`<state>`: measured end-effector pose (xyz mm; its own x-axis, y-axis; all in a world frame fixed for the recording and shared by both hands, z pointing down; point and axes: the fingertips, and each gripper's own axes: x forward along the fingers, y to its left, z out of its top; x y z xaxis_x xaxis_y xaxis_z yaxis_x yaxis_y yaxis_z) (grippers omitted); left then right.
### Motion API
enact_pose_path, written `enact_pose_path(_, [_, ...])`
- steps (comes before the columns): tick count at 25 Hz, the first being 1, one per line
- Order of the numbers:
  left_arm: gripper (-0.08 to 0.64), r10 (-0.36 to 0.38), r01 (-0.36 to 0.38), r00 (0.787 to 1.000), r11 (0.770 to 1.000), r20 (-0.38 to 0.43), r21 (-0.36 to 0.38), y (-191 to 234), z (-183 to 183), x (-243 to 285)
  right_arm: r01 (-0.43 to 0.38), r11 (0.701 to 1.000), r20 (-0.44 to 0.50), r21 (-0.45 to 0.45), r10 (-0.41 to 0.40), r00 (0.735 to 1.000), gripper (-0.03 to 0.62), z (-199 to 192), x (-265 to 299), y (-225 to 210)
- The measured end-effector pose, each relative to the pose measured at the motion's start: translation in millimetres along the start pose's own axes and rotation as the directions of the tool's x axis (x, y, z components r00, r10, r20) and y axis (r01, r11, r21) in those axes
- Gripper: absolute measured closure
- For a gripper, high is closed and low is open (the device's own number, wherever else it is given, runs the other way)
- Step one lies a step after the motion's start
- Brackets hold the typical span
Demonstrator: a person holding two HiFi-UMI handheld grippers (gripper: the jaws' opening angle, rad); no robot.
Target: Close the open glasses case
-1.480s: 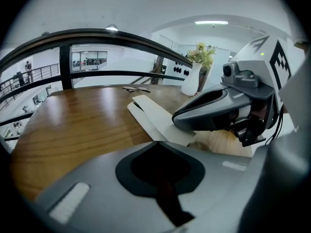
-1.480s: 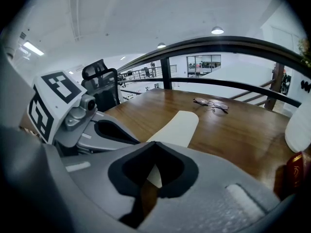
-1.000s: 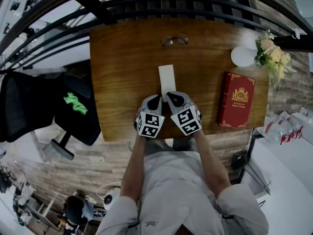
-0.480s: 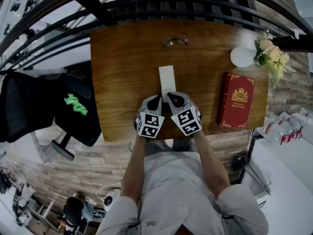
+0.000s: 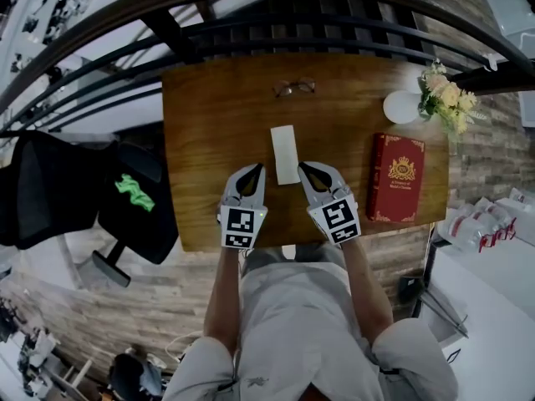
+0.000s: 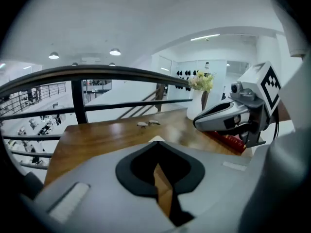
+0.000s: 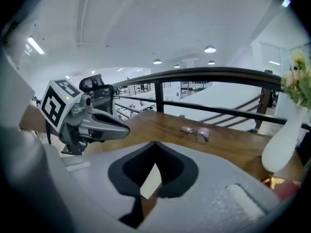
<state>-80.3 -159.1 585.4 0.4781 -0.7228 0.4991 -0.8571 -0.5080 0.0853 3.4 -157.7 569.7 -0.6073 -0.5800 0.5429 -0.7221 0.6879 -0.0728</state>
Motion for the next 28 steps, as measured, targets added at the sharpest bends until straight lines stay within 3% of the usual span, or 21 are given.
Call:
enact_pose_path(4, [0.54, 0.028, -0.03, 0.993, 0.999, 0.112, 0.02, 10.3, 43.9, -26.4, 0.058, 0.998, 0.106, -0.021, -0.056, 0.993, 0.589, 40.2, -27.9, -7.3])
enact_pose_path(11, [0.54, 0.023, -0.043, 0.963, 0.997, 0.269, 0.068, 8.0, 106.9, -68.5, 0.148, 0.989, 0.251, -0.018, -0.139, 0.958, 0.59, 89.1, -70.3, -7.7])
enact_pose_path(18, [0.54, -0.008, -0.026, 0.942, 0.995, 0.334, 0.096, 3.0, 130.6, -82.7, 0.182, 0.983, 0.291, -0.012, -0.171, 0.941, 0.59, 105.1, -80.5, -1.8])
enact_pose_path(28, [0.54, -0.055, 0.016, 0.946, 0.992, 0.32, 0.123, -0.3, 129.1, -80.0, 0.209, 0.978, 0.299, -0.009, -0.197, 0.934, 0.589, 115.6, -80.6, 8.8])
